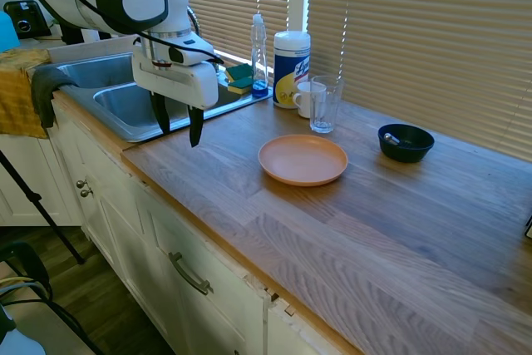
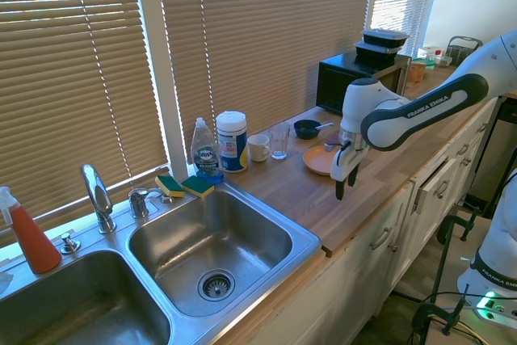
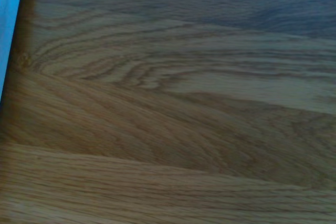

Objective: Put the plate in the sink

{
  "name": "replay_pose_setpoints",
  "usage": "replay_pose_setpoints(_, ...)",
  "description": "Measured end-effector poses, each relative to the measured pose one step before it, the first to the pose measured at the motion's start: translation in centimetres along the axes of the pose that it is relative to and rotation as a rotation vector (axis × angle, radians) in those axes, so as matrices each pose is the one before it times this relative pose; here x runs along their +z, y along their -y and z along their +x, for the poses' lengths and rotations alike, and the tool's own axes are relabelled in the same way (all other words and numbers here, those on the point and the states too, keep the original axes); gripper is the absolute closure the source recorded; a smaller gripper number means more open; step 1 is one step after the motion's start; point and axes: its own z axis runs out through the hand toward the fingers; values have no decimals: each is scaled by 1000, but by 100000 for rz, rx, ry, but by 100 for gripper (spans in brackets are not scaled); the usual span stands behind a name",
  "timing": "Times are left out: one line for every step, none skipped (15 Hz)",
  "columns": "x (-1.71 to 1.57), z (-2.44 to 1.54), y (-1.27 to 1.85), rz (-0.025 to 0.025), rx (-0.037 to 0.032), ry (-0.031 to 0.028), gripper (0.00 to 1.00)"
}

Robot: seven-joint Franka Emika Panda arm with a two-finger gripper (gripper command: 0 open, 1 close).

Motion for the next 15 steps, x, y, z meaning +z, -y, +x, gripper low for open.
replay_pose_setpoints(53, 2, 3, -84, 7, 85, 0)
replay_pose_setpoints(-13, 6, 9, 61, 126, -10, 0)
replay_pose_setpoints(-112, 81, 63, 510, 180, -397, 0)
replay_pose_setpoints(-272, 236, 136, 1475, 290, -1095, 0)
replay_pose_setpoints(-352, 425, 32, 1380, 922, -1049, 0)
replay_pose_setpoints(-426, 748, -213, 862, 1626, -832, 0)
replay_pose_setpoints(-474, 959, -362, 732, 1915, -819, 0)
replay_pose_setpoints(-477, 1077, -470, 687, 2150, -768, 0)
replay_pose_setpoints(-561, 1235, -543, 662, 2255, -802, 0)
replay_pose_setpoints(-428, 1123, -531, 390, 1983, -879, 0)
replay_pose_setpoints(-370, 1175, -582, 444, 2223, -736, 0)
replay_pose_setpoints(-377, 1197, -539, 249, 2089, -547, 0)
replay_pose_setpoints(-321, 1230, -485, 342, 1392, -531, 0)
replay_pose_setpoints(-113, 1065, -388, 2, 927, -440, 0)
replay_pose_setpoints(-54, 1103, -306, -122, 1186, -441, 0)
